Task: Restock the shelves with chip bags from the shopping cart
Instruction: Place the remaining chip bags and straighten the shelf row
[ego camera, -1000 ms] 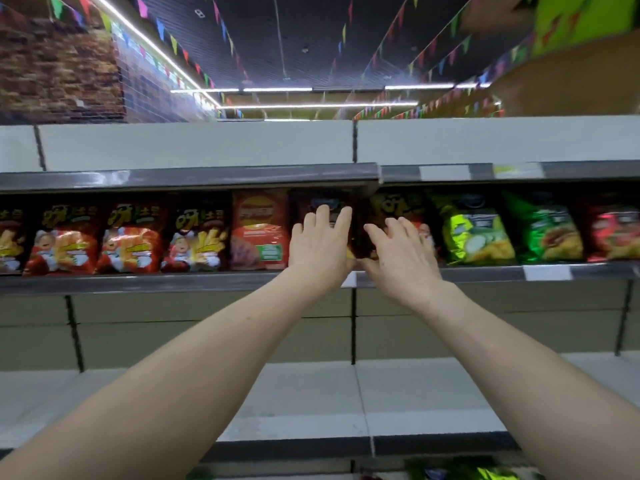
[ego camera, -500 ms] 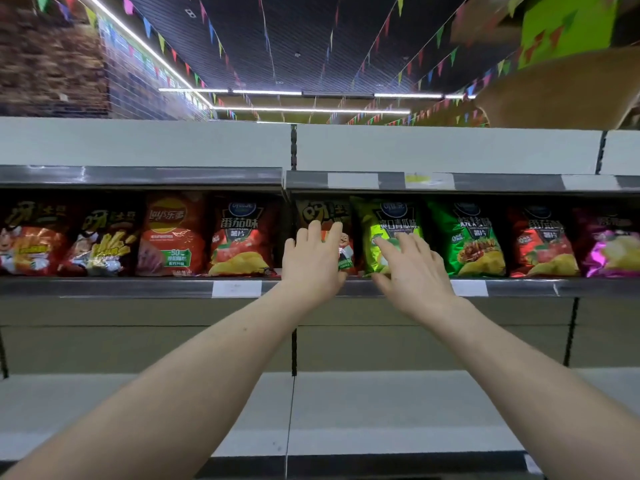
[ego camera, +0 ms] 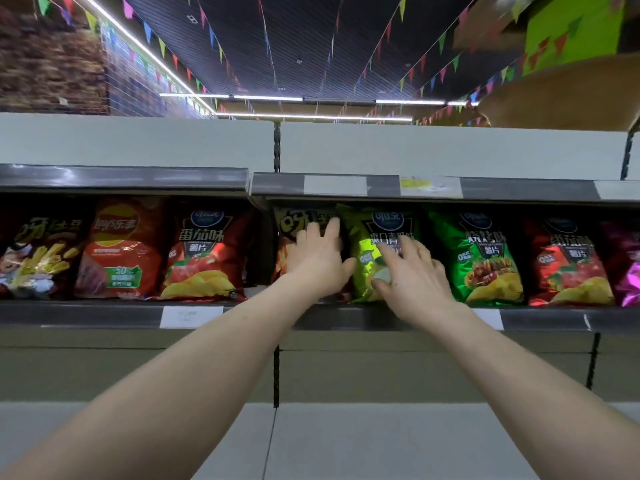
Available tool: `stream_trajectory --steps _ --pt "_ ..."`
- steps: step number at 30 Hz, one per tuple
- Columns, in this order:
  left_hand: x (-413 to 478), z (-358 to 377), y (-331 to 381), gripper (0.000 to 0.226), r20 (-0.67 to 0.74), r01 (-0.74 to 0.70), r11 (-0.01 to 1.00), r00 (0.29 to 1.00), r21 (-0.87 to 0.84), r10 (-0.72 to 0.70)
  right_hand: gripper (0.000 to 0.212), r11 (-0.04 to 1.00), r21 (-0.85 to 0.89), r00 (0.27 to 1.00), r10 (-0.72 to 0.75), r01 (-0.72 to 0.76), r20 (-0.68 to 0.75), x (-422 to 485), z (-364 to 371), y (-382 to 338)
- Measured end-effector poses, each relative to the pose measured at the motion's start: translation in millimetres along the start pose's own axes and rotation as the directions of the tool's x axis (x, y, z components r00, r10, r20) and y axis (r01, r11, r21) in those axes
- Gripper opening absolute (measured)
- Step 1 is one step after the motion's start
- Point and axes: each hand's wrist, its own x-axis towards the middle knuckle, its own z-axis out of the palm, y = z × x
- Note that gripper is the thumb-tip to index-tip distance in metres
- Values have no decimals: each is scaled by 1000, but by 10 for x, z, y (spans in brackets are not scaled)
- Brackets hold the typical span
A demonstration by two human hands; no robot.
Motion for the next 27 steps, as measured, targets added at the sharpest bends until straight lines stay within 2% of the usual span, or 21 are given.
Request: stream_trajectory --steps 2,5,8,10,14,17,19,21,24,27 --pt "187 70 86 75 56 39 984 998 -173 -30 70 999 21 999 35 -35 1 129 37 97" --pt "418 172 207 71 139 141 906 986 -400 -92 81 993 69 995 96 -97 19 254 112 234" --pt "636 287 343 63 150 217 824 975 -523 -162 86 984 134 993 116 -118 26 326 209 343" --pt "775 391 441 70 160 271 782 963 -561 -218 86 979 170 993 108 -113 36 352 239 378" --pt "914 588 572 85 163 348 725 935 -594 -316 81 977 196 995 69 -83 75 333 296 411" --pt "949 675 559 85 86 308 760 944 -572 -318 77 980 186 997 58 -66 48 344 252 485" --pt "971 725 550 85 21 249 789 957 -562 -288 70 984 167 997 65 -57 -41 419 209 543" --pt "991 759 542 80 -26 204 797 964 -569 -265 64 990 135 993 46 -30 -113 535 203 580" --pt "948 813 542 64 -84 160 822 966 -546 -243 61 995 97 994 -5 15 -108 624 330 629" --pt "929 805 539 56 -86 159 873 971 -462 -222 59 993 117 992 16 -1 -125 561 521 661"
